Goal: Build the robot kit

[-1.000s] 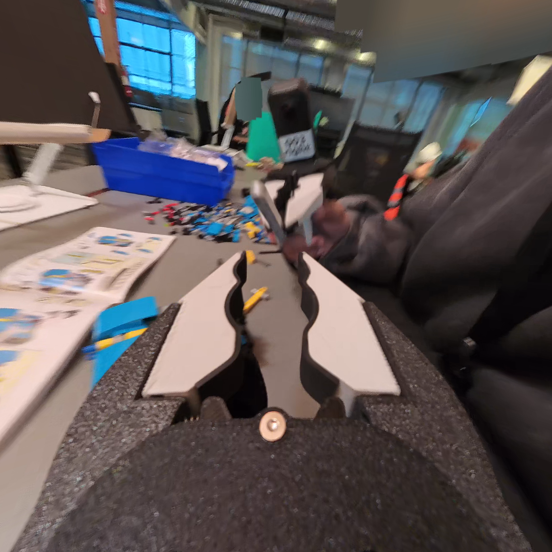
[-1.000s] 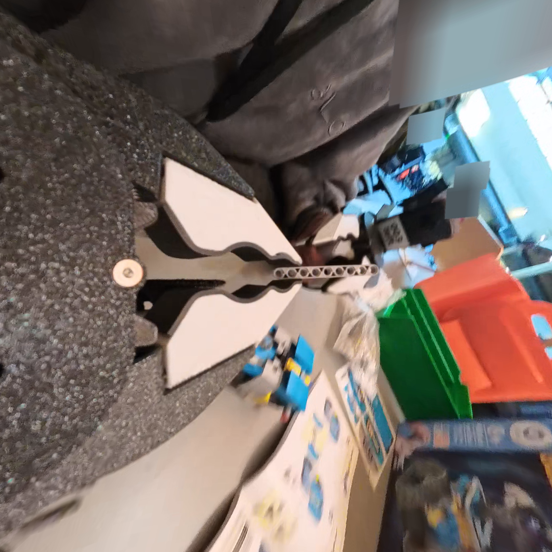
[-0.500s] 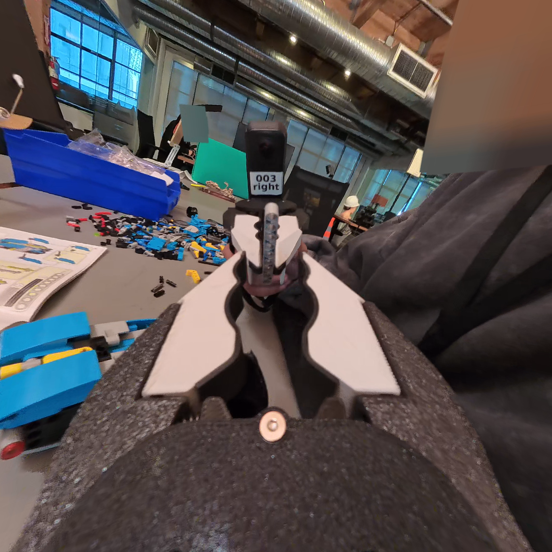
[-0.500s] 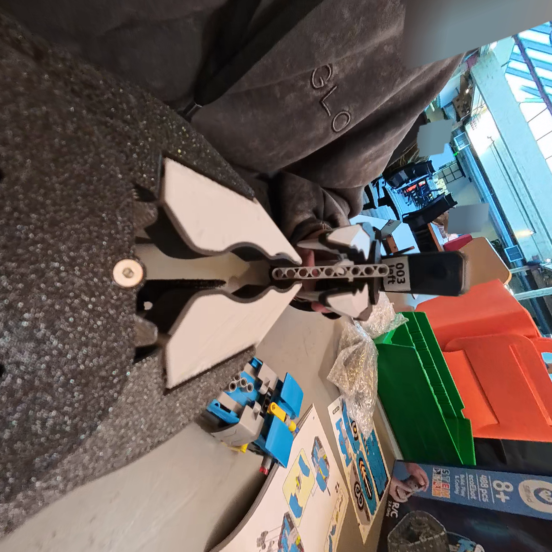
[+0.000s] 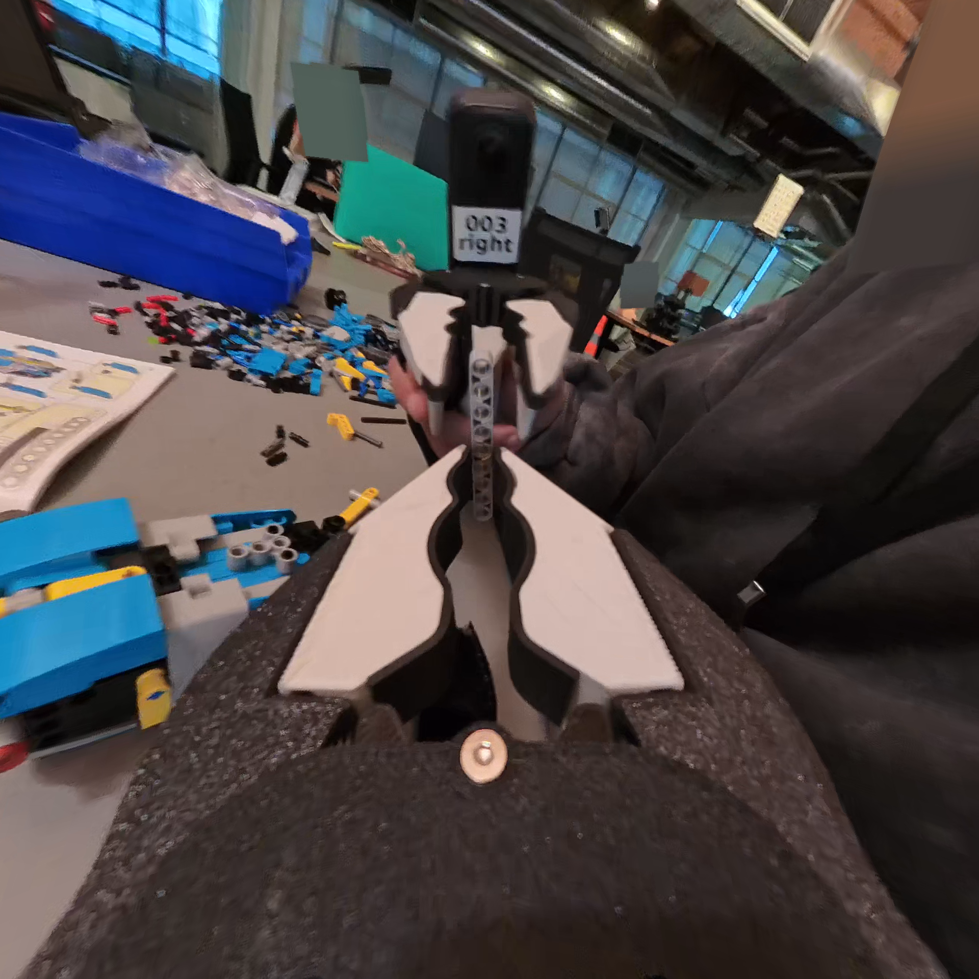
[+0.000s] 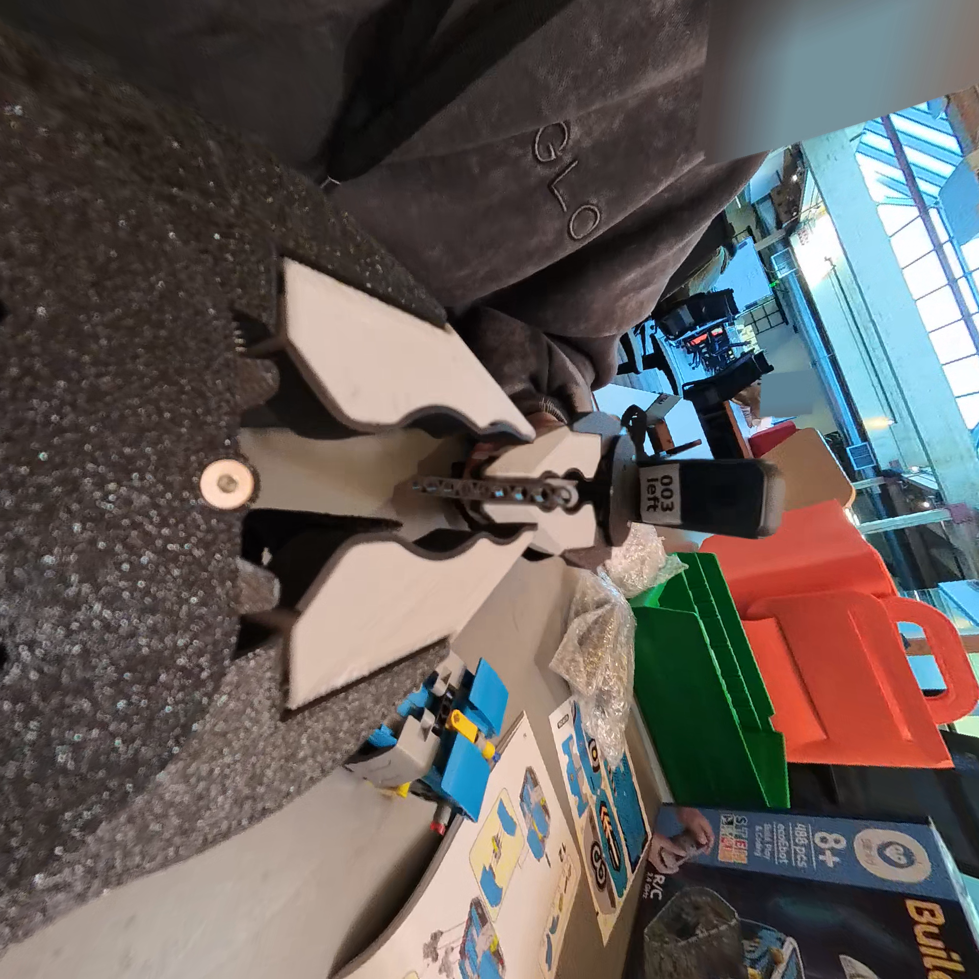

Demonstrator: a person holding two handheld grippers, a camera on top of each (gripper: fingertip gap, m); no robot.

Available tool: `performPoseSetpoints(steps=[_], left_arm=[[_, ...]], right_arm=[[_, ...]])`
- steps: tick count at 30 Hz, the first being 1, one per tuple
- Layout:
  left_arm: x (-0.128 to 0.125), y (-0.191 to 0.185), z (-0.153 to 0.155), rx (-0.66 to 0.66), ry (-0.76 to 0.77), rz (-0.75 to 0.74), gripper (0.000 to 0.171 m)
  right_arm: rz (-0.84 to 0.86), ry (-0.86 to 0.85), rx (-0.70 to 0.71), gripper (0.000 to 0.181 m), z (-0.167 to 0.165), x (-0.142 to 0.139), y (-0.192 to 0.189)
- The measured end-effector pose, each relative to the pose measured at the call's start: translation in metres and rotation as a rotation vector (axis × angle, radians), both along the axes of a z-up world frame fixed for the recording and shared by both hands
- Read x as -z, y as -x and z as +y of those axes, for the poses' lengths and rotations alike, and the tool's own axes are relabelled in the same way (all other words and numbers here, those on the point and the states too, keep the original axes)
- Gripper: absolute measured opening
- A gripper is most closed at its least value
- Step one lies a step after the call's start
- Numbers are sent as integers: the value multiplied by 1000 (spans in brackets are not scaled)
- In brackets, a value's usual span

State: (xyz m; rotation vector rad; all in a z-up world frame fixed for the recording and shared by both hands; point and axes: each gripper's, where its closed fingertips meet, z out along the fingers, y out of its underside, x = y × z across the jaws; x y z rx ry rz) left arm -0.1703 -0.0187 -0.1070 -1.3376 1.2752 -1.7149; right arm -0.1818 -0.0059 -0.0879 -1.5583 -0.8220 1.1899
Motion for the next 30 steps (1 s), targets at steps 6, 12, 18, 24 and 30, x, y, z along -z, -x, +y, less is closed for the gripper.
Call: performPoseSetpoints(steps=[6,12,18,24,30], left_arm=[[17,-7,-10,0,-102,87,7],[27,-12,-15,40,-57,148,28],[29,-11,-21,57,-95,144,8],[27,-10,-21,61,-102,126,7],[29,-11,-20,60,-96,139,8]], right_arm=[[-29,20,-28,7,-2,6,1],[30,51,-19,6,1,-1,1],[49,49,-22,6,0,-4,0],[62,43,-27,6,-2,-7,-1],[66,26,-15,6,-1,-10,-3]])
